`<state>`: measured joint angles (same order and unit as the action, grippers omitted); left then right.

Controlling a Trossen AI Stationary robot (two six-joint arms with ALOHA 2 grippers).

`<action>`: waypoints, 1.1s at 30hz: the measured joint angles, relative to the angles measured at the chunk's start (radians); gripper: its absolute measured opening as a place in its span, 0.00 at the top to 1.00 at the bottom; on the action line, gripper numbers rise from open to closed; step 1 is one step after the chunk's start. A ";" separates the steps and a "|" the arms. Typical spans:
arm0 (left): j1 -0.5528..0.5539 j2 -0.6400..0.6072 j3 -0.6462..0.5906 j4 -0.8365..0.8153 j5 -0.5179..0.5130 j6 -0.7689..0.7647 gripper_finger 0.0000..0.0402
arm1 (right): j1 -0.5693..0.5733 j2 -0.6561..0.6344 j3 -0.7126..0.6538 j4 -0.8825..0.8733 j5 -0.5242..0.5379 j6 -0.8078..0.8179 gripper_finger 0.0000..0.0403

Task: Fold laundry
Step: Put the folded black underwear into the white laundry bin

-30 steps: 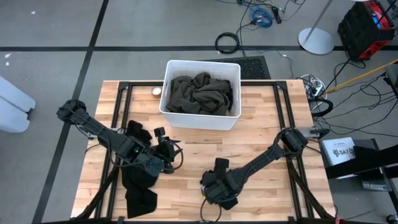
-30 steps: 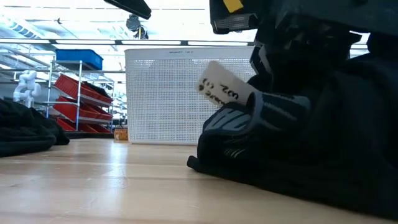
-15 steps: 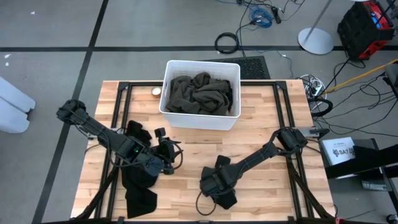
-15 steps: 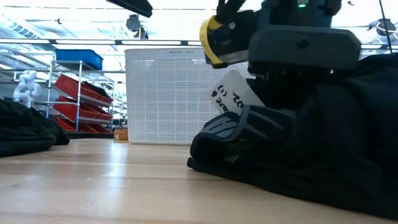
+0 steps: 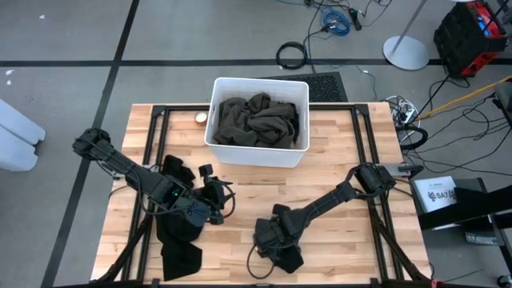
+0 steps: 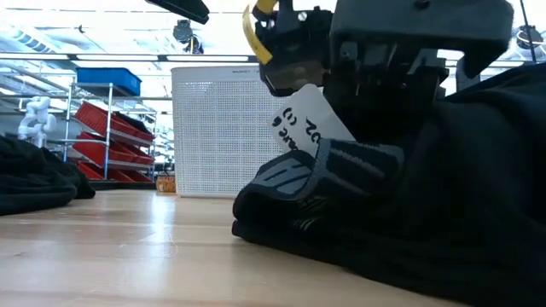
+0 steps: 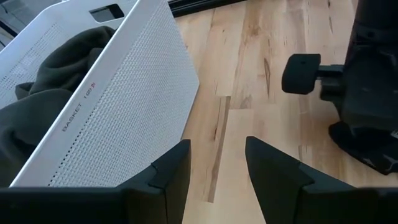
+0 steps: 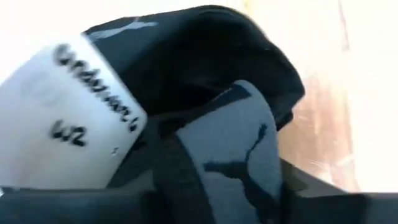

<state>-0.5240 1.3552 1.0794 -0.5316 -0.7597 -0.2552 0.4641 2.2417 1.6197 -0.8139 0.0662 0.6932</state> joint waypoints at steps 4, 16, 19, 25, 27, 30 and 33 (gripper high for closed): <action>0.000 0.000 0.000 0.000 0.000 0.001 0.59 | 0.001 -0.003 0.000 0.011 -0.005 -0.049 0.92; 0.000 0.000 0.000 -0.002 0.000 0.006 0.59 | 0.006 -0.145 -0.014 -0.061 0.080 -0.106 0.97; 0.000 0.000 0.000 -0.005 0.001 0.005 0.59 | 0.023 -0.242 -0.007 -0.093 0.151 -0.105 0.97; -0.001 0.000 0.000 -0.010 0.011 0.001 0.59 | 0.050 -0.444 -0.007 -0.113 0.261 -0.139 0.97; -0.001 0.000 0.000 -0.009 0.026 0.001 0.59 | 0.054 -0.513 -0.006 -0.106 0.305 -0.164 0.97; -0.001 0.000 0.000 -0.010 0.030 0.001 0.59 | 0.053 -0.609 -0.007 -0.084 0.363 -0.212 0.97; 0.000 0.000 0.000 -0.009 0.032 0.000 0.59 | 0.041 -0.714 -0.005 -0.024 0.445 -0.293 0.97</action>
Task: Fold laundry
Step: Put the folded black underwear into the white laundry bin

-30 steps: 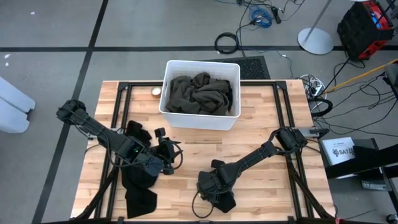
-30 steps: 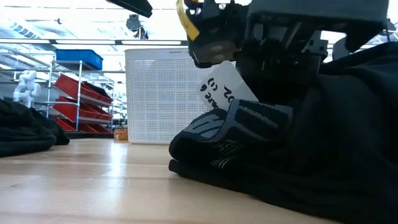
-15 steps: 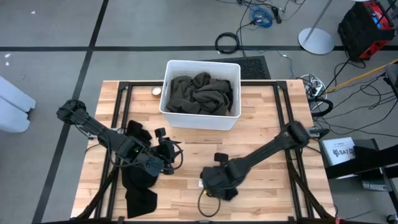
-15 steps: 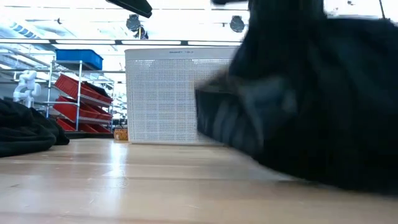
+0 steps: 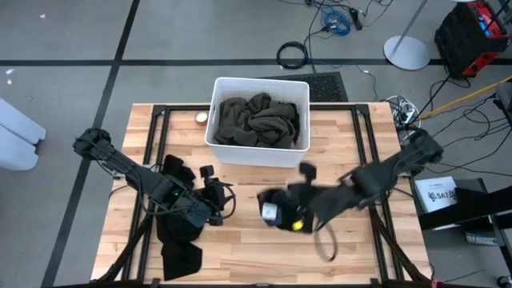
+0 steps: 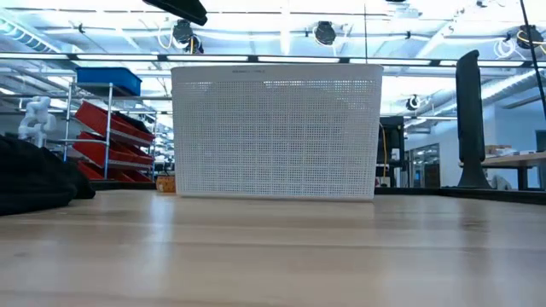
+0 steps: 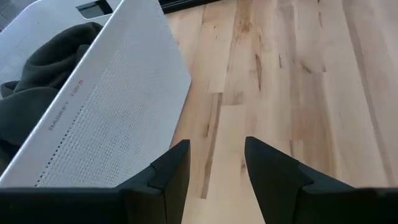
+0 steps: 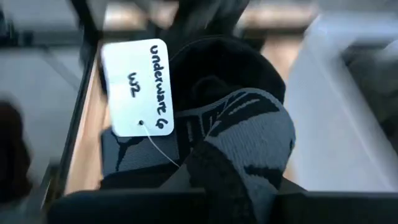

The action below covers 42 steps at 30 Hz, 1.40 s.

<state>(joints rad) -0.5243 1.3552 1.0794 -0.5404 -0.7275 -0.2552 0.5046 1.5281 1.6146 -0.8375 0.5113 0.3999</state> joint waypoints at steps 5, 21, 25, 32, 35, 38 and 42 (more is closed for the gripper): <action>0.000 0.000 0.000 0.000 0.086 -0.001 0.59 | -0.090 -0.123 0.000 0.160 0.066 -0.189 0.97; 0.003 0.000 0.000 0.037 0.228 0.068 0.59 | -0.954 -0.030 0.001 0.396 -0.363 -0.408 0.97; 0.007 0.000 0.000 0.045 0.258 0.103 0.59 | -1.066 0.078 0.002 0.400 -0.466 -0.406 0.97; 0.019 0.000 0.000 0.044 0.261 0.122 0.59 | -1.116 0.249 0.002 0.359 -0.524 -0.455 0.97; 0.023 0.000 0.000 0.044 0.275 0.111 0.59 | -1.109 0.306 0.002 0.305 -0.522 -0.498 0.97; 0.026 0.000 0.000 0.045 0.280 0.107 0.59 | -1.103 0.335 0.002 0.263 -0.515 -0.523 0.93; 0.029 0.000 0.000 0.052 0.281 0.106 0.59 | -1.102 0.348 0.003 0.223 -0.513 -0.520 0.84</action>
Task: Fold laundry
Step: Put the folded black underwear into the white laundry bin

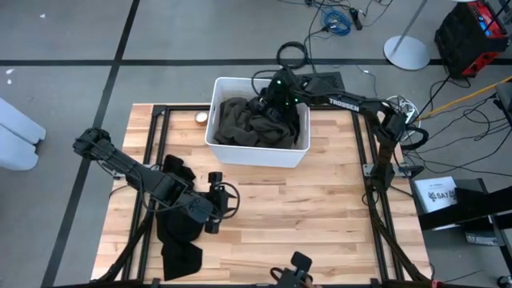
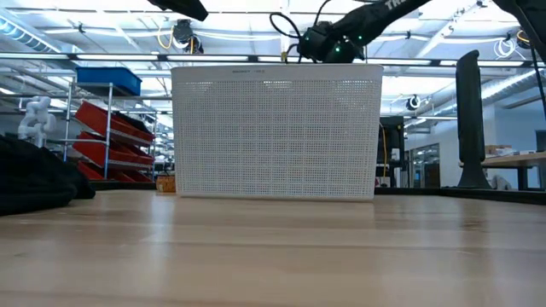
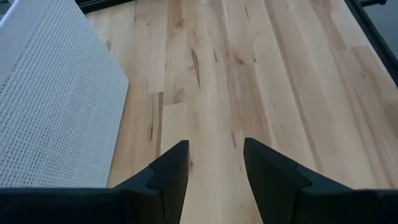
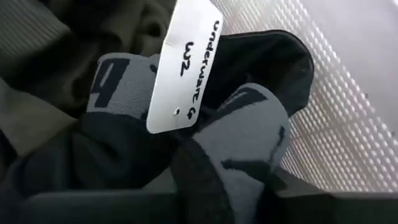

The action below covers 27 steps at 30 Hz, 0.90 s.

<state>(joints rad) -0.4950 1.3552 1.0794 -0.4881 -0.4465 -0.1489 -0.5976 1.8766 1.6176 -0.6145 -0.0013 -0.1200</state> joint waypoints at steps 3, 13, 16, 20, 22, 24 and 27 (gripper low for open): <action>0.000 0.000 0.000 0.017 0.010 -0.002 0.59 | -0.001 -0.012 0.001 -0.019 0.002 0.015 0.74; 0.002 0.000 0.000 0.039 0.024 -0.002 0.59 | 0.009 -0.021 0.287 -0.339 0.002 0.006 0.50; 0.002 0.000 0.000 0.039 0.024 -0.002 0.59 | 0.023 -0.022 0.395 -0.437 0.002 0.007 0.48; 0.002 0.000 0.000 0.039 0.024 -0.003 0.59 | 0.047 -0.022 0.506 -0.504 0.001 0.028 0.48; 0.002 0.000 0.000 0.039 0.024 -0.003 0.59 | 0.061 -0.025 0.526 -0.503 0.001 0.028 0.48; 0.002 0.000 0.000 0.039 0.024 -0.003 0.59 | 0.068 -0.024 0.526 -0.509 0.027 0.009 0.51; 0.002 0.000 0.000 0.039 0.024 -0.023 0.59 | 0.070 0.000 0.507 -0.516 0.100 0.006 0.68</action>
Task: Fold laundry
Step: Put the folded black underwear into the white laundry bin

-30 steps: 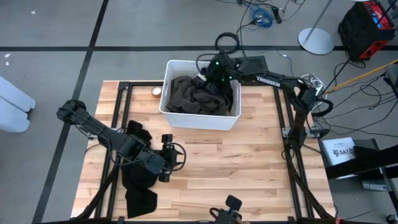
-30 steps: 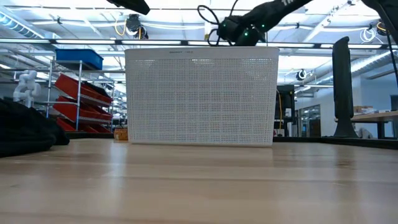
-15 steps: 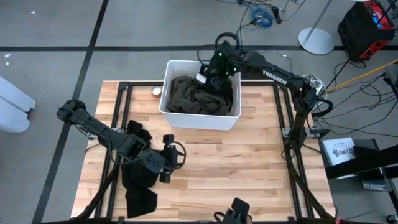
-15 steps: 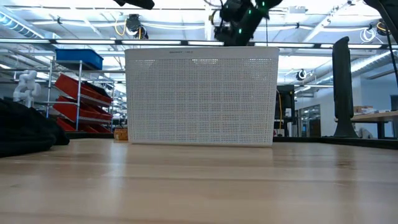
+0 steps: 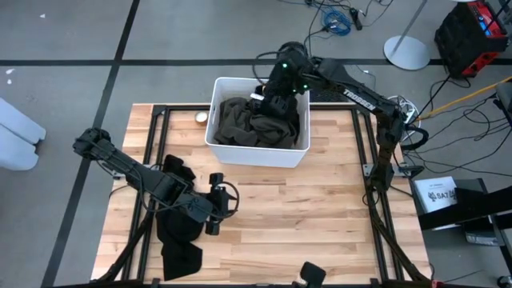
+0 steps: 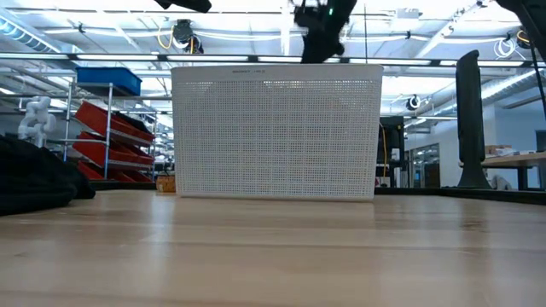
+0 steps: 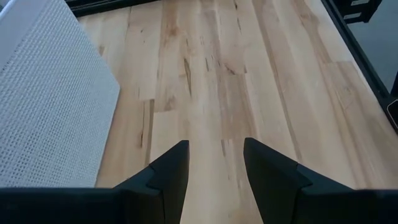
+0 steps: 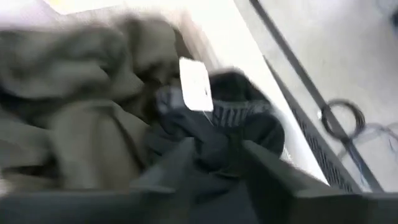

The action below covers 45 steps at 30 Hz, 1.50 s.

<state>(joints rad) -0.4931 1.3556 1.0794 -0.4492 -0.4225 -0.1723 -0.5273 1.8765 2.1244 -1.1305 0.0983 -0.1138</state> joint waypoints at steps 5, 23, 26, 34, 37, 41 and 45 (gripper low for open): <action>0.000 0.000 0.000 0.000 0.000 -0.006 0.59 | -0.001 0.065 -0.072 0.031 0.088 0.042 0.96; -0.005 0.000 0.000 -0.010 0.082 -0.083 0.59 | -0.011 0.248 -0.209 -0.275 0.186 0.193 1.00; -0.009 0.000 0.000 -0.010 0.082 -0.085 0.59 | -0.020 0.220 -0.209 -0.309 0.221 0.191 1.00; -0.023 0.000 0.000 -0.010 0.083 -0.084 0.59 | -0.029 0.150 -0.209 -0.333 0.507 0.154 1.00; -0.022 0.000 0.000 -0.010 0.082 -0.084 0.59 | -0.045 0.141 -0.209 -0.310 0.496 0.150 1.00; -0.023 0.000 0.000 -0.010 0.082 -0.084 0.59 | -0.063 0.141 -0.210 -0.286 0.498 0.154 1.00; -0.023 0.000 0.000 -0.010 0.082 -0.085 0.59 | -0.087 0.145 -0.210 -0.251 0.504 0.154 1.00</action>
<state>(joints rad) -0.5156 1.3556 1.0798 -0.4587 -0.3401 -0.2573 -0.6148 2.0216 1.9148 -1.3815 0.6018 0.0402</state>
